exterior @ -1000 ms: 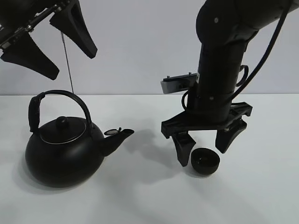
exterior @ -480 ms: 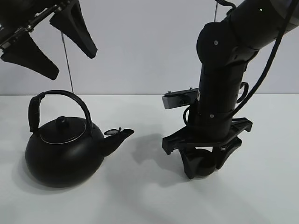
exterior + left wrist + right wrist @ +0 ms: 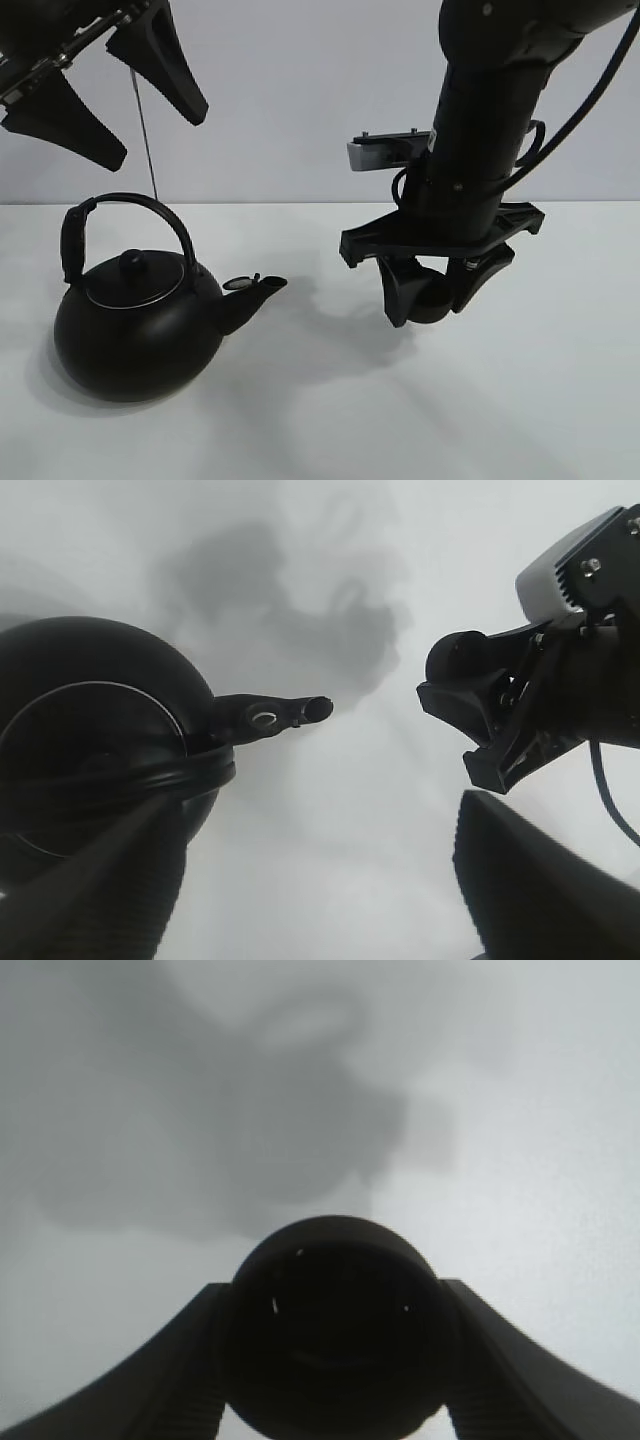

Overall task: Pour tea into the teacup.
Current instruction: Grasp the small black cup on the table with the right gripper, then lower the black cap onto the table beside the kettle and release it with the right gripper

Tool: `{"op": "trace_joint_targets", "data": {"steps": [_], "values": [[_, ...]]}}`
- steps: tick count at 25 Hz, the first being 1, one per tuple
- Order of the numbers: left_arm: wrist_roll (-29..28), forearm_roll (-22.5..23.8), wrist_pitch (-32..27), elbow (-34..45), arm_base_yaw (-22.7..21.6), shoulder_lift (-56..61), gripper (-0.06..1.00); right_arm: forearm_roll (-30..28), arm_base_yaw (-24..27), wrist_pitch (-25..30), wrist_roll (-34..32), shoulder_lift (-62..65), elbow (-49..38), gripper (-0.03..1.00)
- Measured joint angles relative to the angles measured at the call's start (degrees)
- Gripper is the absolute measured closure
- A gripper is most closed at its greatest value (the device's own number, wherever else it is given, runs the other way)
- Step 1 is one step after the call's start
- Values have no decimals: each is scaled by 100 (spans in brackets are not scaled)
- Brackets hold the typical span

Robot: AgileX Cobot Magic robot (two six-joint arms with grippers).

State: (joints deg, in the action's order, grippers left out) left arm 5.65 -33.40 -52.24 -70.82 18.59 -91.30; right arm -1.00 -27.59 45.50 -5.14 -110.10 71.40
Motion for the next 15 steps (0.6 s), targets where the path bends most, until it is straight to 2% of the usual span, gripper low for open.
{"op": "trace_joint_targets", "data": {"steps": [8,15], "values": [[0,0,0,0,0,0,40,370,-21,30,-409,26,362,58],[0,0,0,0,0,0,40,444,-361,-49,-697,-309,723,58]]}}
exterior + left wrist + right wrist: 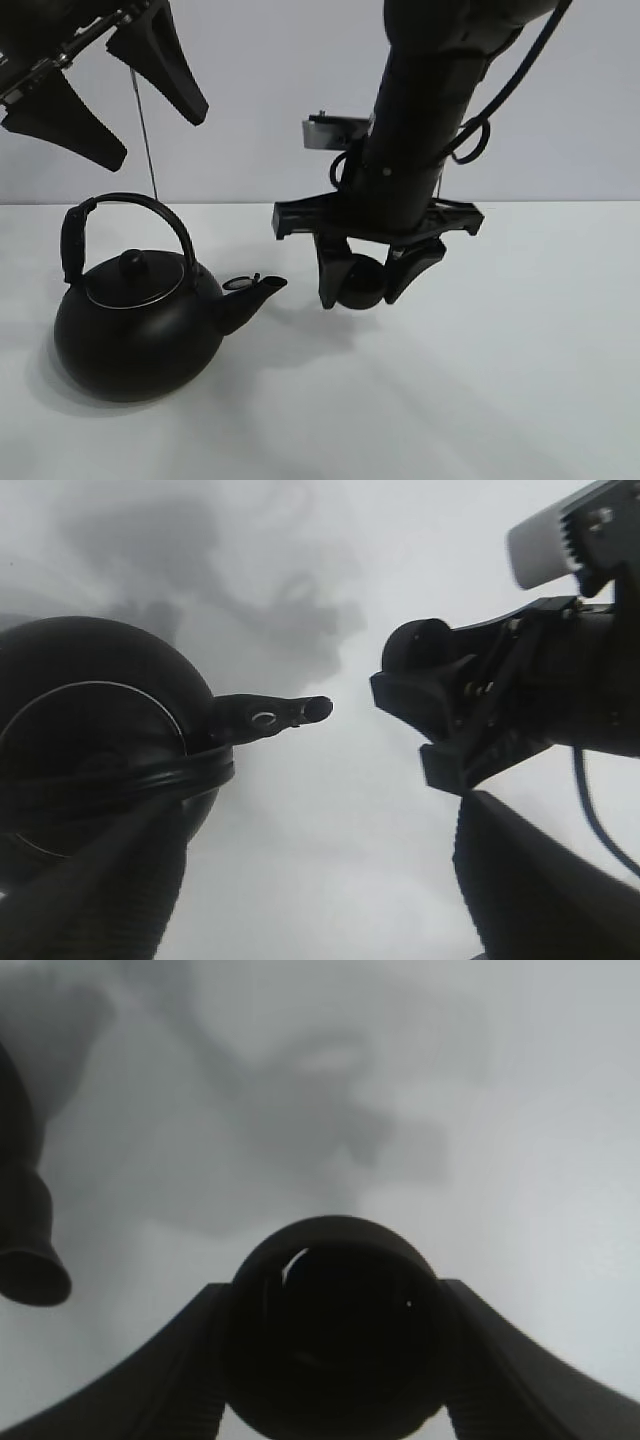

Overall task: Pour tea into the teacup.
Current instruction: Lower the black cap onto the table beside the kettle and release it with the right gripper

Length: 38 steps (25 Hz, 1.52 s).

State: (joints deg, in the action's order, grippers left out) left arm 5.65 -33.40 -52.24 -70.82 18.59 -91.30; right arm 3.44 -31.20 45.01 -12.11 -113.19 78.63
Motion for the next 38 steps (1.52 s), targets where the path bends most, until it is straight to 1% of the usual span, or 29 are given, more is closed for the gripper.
{"op": "trace_joint_targets", "data": {"steps": [3,8,23,38], "values": [[0,0,0,0,0,0,40,25,-84,-24,-119,-330,79,58],[0,0,0,0,0,0,40,57,-84,-144,-173,-758,84,58],[0,0,0,0,0,0,40,87,-84,-451,-173,-782,91,58],[0,0,0,0,0,0,40,112,-84,-464,-158,-782,91,58]]}}
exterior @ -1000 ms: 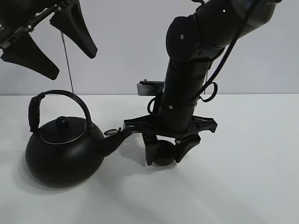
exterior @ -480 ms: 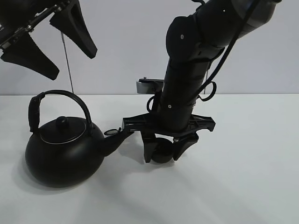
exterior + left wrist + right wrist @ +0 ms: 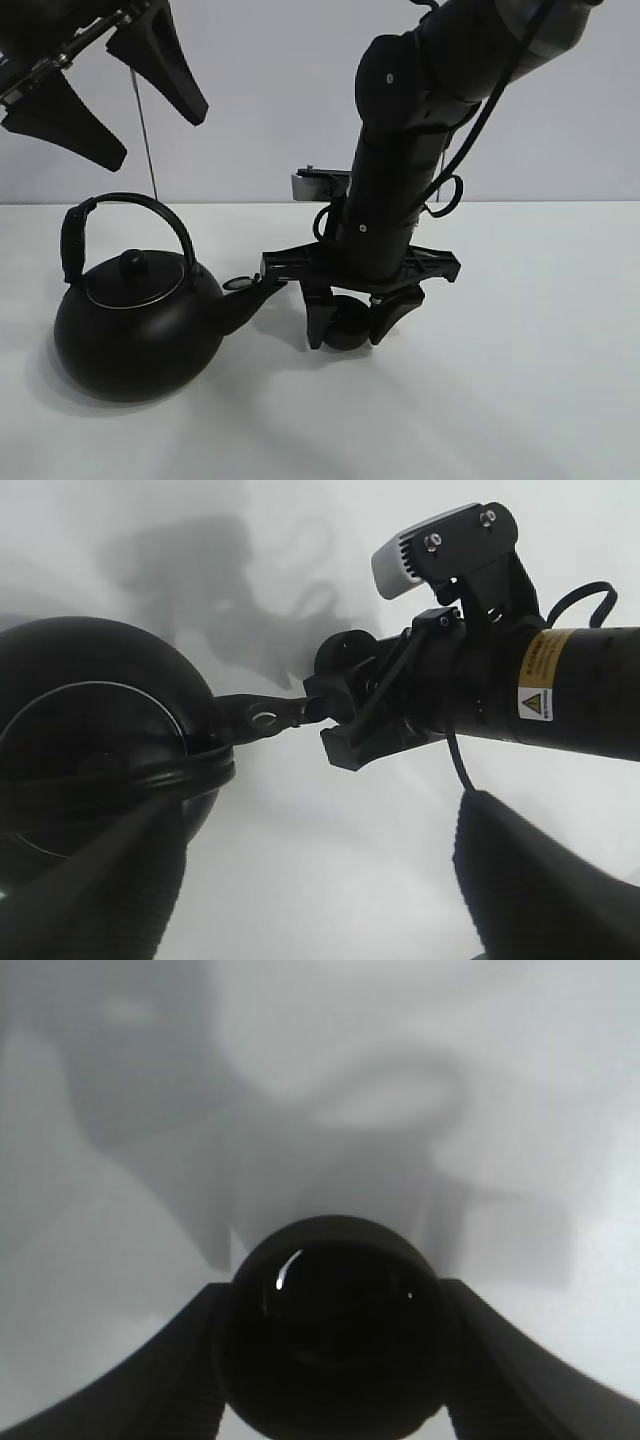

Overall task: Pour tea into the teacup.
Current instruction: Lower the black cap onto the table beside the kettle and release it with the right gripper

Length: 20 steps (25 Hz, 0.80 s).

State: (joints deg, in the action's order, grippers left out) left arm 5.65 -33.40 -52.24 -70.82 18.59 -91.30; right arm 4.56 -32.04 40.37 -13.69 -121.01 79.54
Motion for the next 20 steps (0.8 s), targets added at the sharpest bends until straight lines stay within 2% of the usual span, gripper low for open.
{"op": "trace_joint_targets", "data": {"steps": [9,20], "values": [[0,0,0,0,0,0,40,439,-38,9,646,0,0,58],[0,0,0,0,0,0,40,445,-49,8,732,-102,12,58]]}}
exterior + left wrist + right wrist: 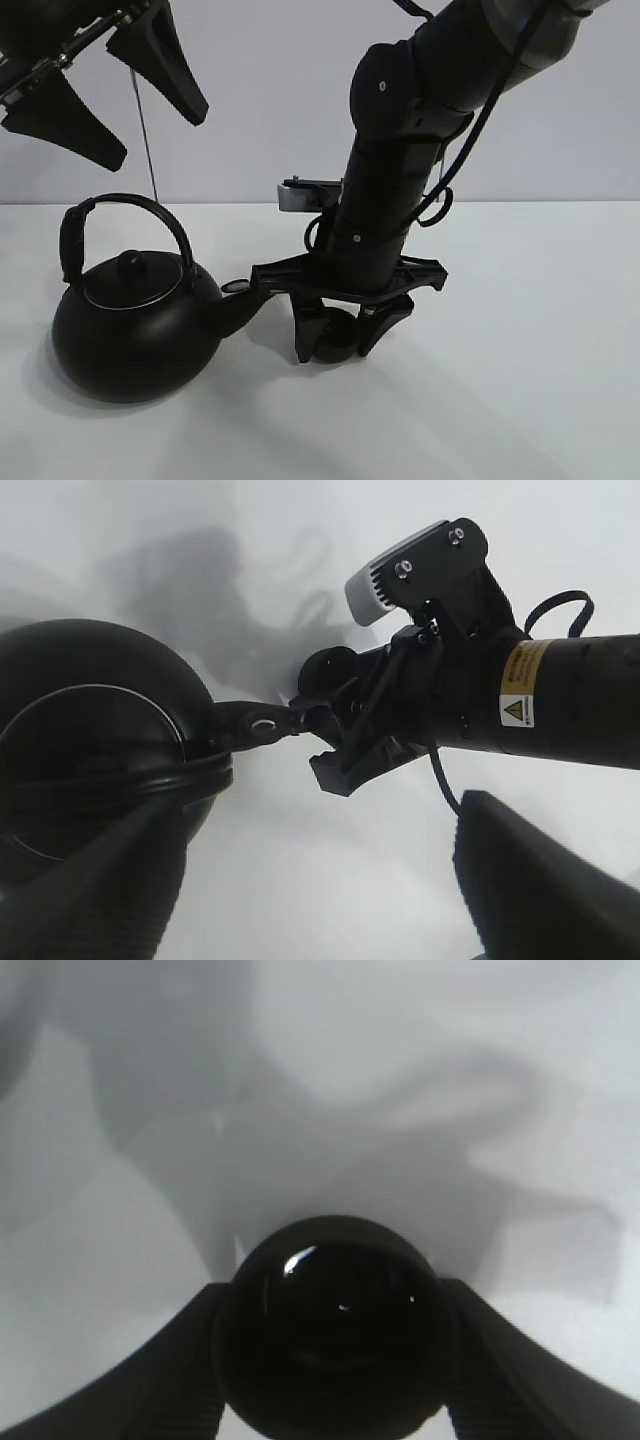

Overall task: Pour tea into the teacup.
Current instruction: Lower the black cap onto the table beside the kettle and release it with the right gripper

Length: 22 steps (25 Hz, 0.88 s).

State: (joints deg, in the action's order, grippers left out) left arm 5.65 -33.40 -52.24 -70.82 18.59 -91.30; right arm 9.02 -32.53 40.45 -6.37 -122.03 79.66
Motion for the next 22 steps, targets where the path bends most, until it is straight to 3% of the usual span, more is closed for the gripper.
{"op": "trace_joint_targets", "data": {"steps": [9,14,22], "values": [[0,0,0,0,0,0,40,25,0,-46,2,0,0,57],[0,0,0,0,0,0,40,92,-6,-99,7,0,0,50],[0,0,0,0,0,0,40,80,-19,-101,34,178,0,48]]}}
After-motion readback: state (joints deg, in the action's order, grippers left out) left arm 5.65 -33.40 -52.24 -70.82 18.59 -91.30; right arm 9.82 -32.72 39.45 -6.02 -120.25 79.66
